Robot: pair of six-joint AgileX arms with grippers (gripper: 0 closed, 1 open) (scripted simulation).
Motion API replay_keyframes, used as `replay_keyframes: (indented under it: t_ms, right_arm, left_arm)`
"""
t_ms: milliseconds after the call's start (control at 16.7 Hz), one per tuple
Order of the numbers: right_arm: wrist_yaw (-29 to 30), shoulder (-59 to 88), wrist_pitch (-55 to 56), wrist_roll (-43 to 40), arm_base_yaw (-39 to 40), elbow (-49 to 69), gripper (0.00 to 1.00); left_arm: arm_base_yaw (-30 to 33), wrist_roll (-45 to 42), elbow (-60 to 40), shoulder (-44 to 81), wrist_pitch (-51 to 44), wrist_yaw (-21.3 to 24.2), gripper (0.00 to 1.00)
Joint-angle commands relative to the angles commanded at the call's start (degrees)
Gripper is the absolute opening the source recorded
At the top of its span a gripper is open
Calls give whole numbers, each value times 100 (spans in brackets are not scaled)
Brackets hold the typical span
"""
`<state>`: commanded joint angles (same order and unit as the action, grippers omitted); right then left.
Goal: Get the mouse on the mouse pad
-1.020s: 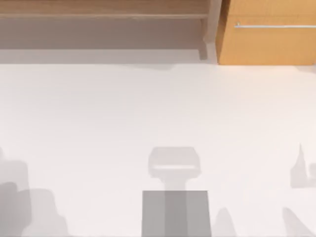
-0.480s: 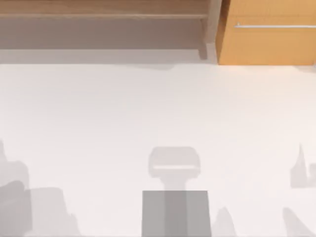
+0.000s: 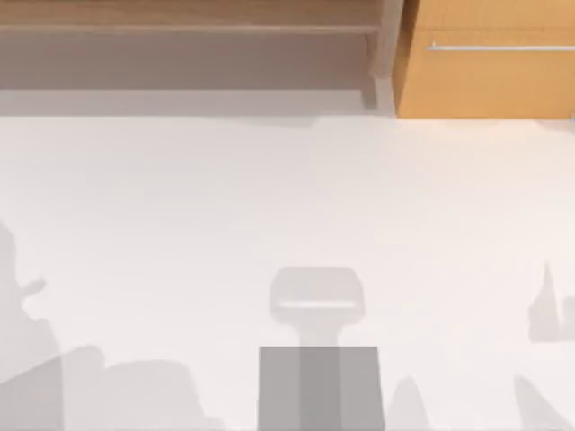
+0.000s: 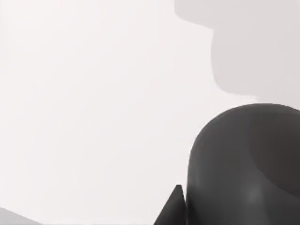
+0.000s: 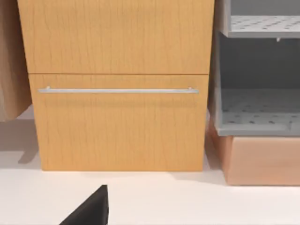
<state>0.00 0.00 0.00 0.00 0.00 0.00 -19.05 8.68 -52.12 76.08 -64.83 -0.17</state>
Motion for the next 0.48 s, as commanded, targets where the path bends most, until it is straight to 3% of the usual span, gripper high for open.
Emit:
replay_keyframes:
  t_ms: [480]
  right_arm:
    - [0,0,0,0,0,0,100]
  left_arm:
    - [164,-326,-90,132,-30,-1,0]
